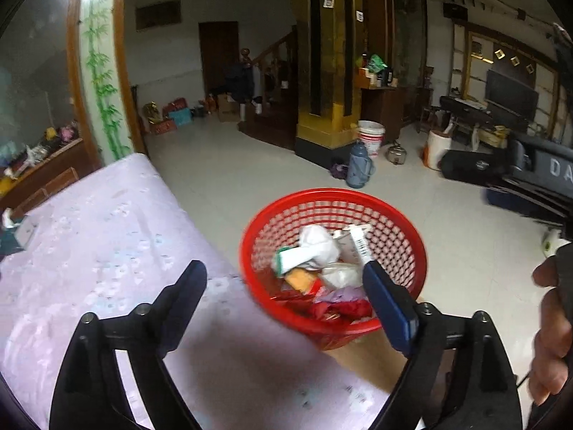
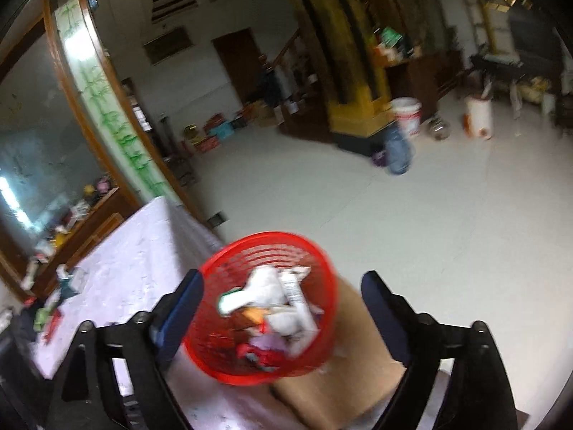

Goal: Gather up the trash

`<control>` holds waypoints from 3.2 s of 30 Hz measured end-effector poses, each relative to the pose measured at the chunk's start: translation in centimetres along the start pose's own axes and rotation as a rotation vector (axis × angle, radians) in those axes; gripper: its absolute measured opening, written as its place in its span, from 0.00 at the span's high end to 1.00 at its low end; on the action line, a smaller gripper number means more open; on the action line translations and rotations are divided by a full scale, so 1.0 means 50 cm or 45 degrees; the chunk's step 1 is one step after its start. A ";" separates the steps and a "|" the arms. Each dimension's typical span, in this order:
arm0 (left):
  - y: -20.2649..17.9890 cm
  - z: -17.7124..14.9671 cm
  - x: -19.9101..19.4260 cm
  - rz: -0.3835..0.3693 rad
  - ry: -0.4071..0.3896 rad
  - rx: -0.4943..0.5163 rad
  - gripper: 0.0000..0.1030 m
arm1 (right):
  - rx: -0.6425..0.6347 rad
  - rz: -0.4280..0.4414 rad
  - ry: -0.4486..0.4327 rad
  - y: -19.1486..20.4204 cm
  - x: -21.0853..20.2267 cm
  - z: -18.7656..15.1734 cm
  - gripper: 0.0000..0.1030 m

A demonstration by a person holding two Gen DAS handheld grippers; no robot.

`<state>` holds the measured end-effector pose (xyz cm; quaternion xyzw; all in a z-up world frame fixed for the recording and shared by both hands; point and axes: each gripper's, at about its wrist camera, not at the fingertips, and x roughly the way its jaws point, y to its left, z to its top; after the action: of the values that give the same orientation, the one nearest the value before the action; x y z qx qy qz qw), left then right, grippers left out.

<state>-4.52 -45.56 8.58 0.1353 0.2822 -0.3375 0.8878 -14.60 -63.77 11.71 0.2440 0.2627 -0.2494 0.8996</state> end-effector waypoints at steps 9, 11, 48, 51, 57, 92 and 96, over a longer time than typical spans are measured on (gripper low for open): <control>0.076 -0.074 -0.107 0.252 -0.059 -0.011 0.06 | -0.199 -0.340 -0.121 0.031 -0.095 -0.091 0.01; 0.096 -0.101 -0.138 0.287 -0.080 -0.029 0.06 | -0.231 -0.339 -0.150 0.050 -0.124 -0.123 0.01; 0.139 -0.328 -0.317 0.516 -0.067 -0.037 0.01 | -0.460 -0.201 -0.160 0.202 -0.167 -0.323 0.01; 0.143 -0.330 -0.317 0.513 -0.062 -0.047 0.01 | -0.463 -0.196 -0.157 0.204 -0.167 -0.323 0.01; 0.144 -0.333 -0.318 0.514 -0.061 -0.051 0.01 | -0.472 -0.190 -0.146 0.211 -0.162 -0.326 0.01; 0.158 -0.337 -0.317 0.518 -0.051 -0.085 0.01 | -0.483 -0.177 -0.134 0.224 -0.161 -0.329 0.01; 0.159 -0.336 -0.317 0.519 -0.049 -0.087 0.01 | -0.488 -0.175 -0.132 0.226 -0.160 -0.329 0.01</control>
<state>-15.77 -24.16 4.86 0.1529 0.2432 -0.1435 0.9471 -19.75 -43.27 7.75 0.0368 0.2745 -0.2678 0.9228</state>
